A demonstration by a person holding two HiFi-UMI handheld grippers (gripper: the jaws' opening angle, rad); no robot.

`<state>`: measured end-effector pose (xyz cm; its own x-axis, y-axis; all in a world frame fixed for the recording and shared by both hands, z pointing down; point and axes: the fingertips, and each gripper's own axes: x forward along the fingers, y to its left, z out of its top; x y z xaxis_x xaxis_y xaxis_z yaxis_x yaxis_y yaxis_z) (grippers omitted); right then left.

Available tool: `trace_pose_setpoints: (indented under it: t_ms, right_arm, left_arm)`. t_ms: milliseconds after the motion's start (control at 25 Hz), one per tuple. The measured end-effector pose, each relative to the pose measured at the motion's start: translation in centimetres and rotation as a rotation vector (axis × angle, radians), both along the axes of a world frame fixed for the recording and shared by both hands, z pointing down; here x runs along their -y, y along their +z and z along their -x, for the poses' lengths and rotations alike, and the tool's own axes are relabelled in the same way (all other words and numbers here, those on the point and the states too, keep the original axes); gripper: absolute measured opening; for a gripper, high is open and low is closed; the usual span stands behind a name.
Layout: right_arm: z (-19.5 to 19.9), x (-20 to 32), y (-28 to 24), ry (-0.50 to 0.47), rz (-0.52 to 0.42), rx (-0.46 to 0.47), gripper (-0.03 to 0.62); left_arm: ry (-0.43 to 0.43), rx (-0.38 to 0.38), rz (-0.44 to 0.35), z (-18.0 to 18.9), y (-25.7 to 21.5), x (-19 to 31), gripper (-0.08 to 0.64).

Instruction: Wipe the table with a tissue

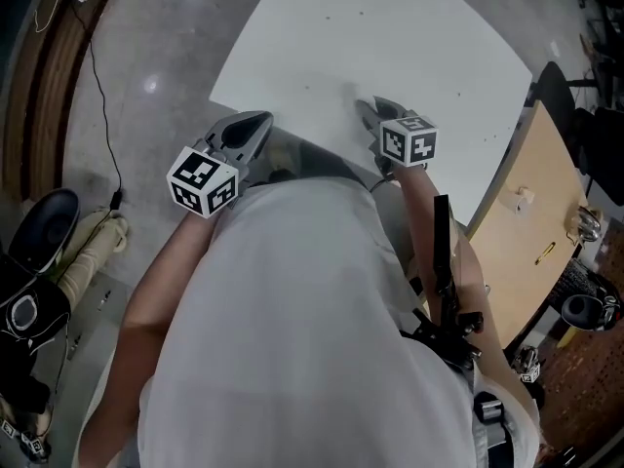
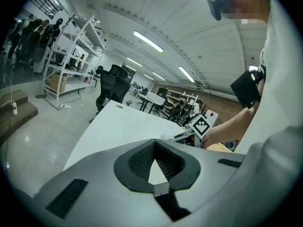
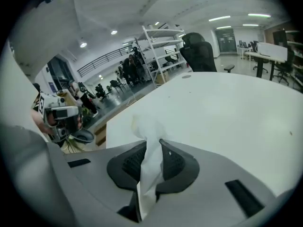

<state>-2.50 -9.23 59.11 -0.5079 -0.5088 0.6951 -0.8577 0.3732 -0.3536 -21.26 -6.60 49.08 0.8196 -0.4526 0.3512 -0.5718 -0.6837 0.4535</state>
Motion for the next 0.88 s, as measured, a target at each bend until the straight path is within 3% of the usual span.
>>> trace_pose_setpoints:
  t_ms: [80, 160, 240, 320, 480, 680, 800, 880]
  right_arm:
    - [0.3, 0.5, 0.5, 0.070, 0.076, 0.098, 0.043]
    - [1.5, 1.6, 0.0, 0.170, 0.138, 0.272, 0.043]
    - [2.3, 3.1, -0.8, 0.223, 0.139, 0.355, 0.043]
    - [2.5, 4.4, -1.2, 0.192, 0.097, 0.257, 0.043]
    - [2.2, 7.3, -0.5, 0.040, -0.032, -0.105, 0.043]
    - [4.1, 8.1, 1.4, -0.166, -0.123, -0.395, 0.043]
    - [5.3, 7.5, 2.0, -0.244, -0.167, -0.529, 0.043]
    - [6.9, 6.9, 2.1, -0.285, -0.182, -0.540, 0.043]
  left_arm:
    - [-0.020, -0.001, 0.006, 0.6, 0.0, -0.2, 0.005]
    - [-0.045, -0.002, 0.008, 1.3, -0.1, -0.4, 0.005]
    - [-0.073, -0.006, 0.010, 2.0, -0.3, -0.5, 0.006]
    - [-0.096, -0.007, 0.009, 2.6, -0.6, -0.7, 0.006]
    - [-0.138, -0.004, 0.002, 3.6, -1.0, -0.4, 0.006]
    - [-0.198, -0.005, 0.001, 5.2, -1.1, -0.9, 0.006]
    - [-0.227, -0.003, 0.015, 6.4, -0.8, -1.4, 0.005]
    - [-0.241, -0.003, 0.021, 7.4, -0.4, -1.6, 0.006]
